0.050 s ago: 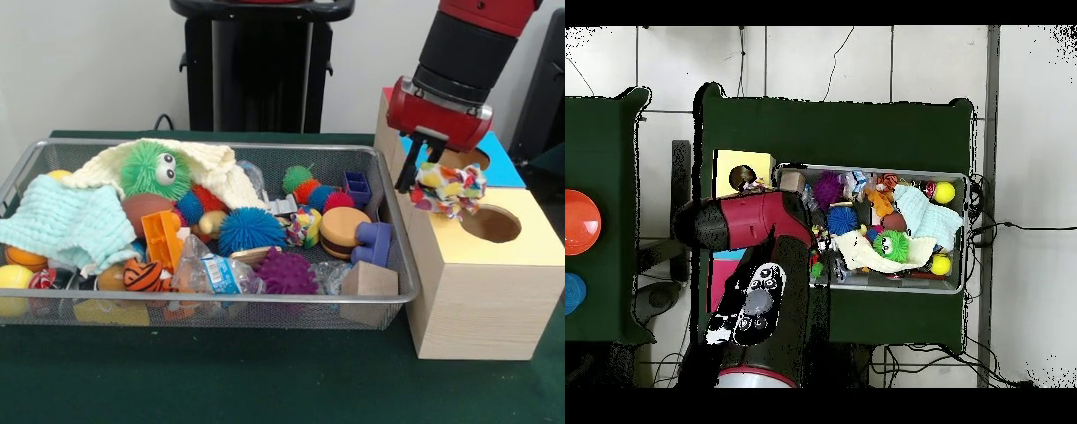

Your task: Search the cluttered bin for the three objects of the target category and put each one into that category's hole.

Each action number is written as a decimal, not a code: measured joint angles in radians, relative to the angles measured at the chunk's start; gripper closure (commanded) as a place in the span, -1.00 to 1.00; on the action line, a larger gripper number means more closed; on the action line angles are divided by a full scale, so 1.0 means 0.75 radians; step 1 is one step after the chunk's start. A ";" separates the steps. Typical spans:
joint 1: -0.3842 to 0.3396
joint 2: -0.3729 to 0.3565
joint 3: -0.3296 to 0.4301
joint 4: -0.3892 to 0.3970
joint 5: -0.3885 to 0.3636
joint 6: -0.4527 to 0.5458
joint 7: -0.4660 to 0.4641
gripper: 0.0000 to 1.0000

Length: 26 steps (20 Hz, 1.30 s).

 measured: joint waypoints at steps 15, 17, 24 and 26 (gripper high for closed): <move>0.094 0.053 -0.109 -0.067 0.058 0.258 0.002 1.00; 0.105 0.051 -0.116 -0.081 0.074 0.319 0.006 1.00; 0.166 0.001 -0.137 -0.186 0.191 0.759 0.058 1.00; 0.175 -0.017 -0.140 -0.217 0.210 0.829 0.074 1.00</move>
